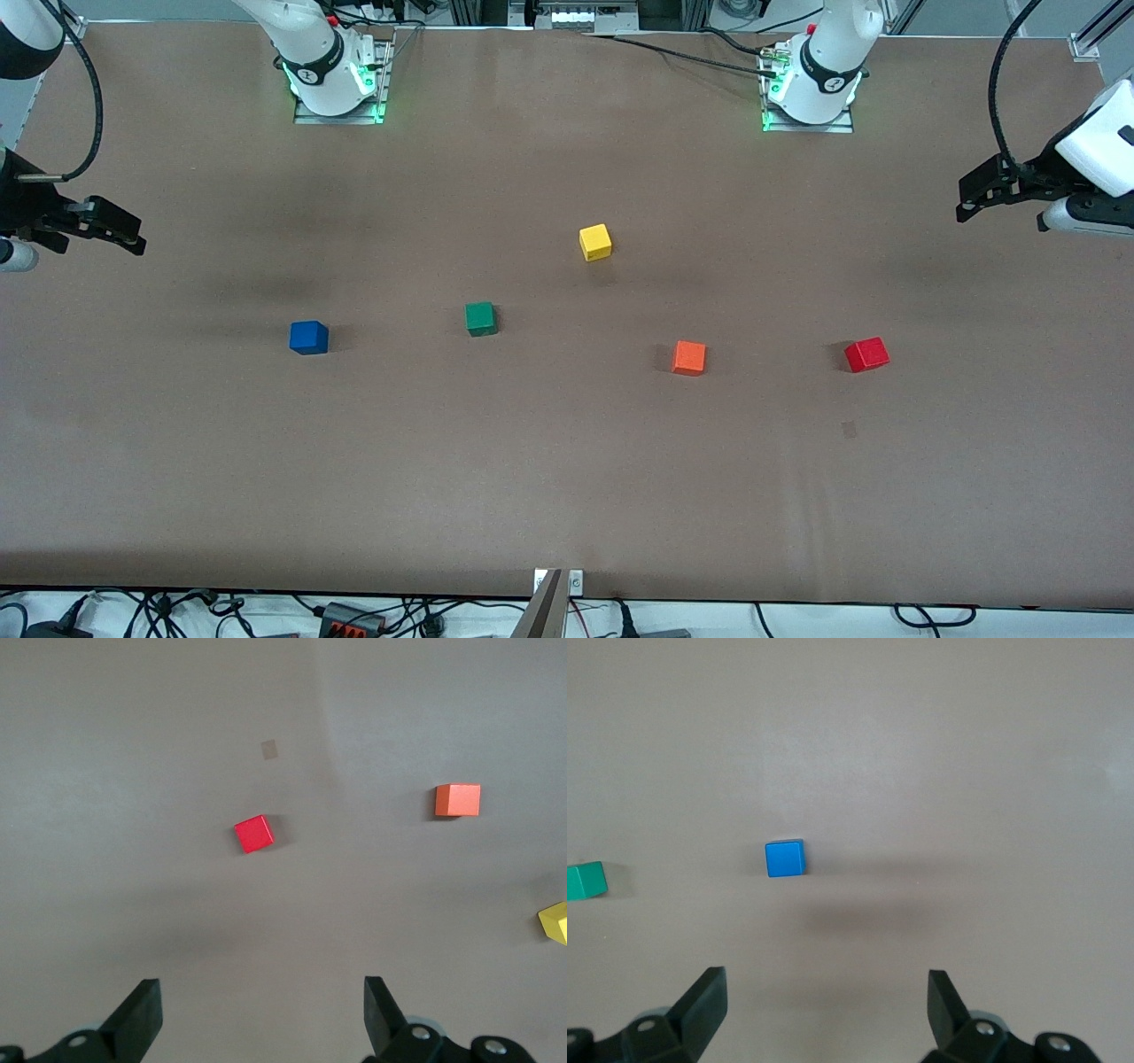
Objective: Pass red block to right arm, stack on blue
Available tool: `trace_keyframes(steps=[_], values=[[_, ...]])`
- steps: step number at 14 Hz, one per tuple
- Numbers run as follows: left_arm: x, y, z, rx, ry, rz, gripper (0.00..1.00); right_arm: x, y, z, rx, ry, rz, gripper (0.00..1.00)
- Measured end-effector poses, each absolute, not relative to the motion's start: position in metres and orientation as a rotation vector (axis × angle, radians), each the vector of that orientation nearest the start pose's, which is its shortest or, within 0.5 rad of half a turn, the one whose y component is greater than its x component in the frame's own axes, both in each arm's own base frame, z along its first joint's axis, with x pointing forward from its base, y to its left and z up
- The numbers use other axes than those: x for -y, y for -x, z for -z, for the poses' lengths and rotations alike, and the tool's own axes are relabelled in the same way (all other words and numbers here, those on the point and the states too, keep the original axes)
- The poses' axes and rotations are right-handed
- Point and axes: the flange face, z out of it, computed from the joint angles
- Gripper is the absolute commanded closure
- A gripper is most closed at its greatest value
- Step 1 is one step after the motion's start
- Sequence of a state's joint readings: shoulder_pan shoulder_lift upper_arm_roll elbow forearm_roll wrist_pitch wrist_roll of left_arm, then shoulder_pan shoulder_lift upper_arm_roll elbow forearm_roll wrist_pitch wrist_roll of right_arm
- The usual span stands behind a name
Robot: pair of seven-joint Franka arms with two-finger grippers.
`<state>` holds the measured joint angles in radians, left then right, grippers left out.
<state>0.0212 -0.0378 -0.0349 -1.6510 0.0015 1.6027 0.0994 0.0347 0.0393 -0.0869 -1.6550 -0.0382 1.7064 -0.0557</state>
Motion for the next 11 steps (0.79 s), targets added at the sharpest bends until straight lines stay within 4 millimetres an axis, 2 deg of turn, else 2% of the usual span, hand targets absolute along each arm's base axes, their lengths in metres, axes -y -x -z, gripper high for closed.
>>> trace_keyframes(steps=[11], values=[[0.0074,-0.5441,-0.6084,-0.176,3.135,-0.032,0.00,0.0341,-0.5749,-0.5697,0.019,3.183,0.001,0.00]])
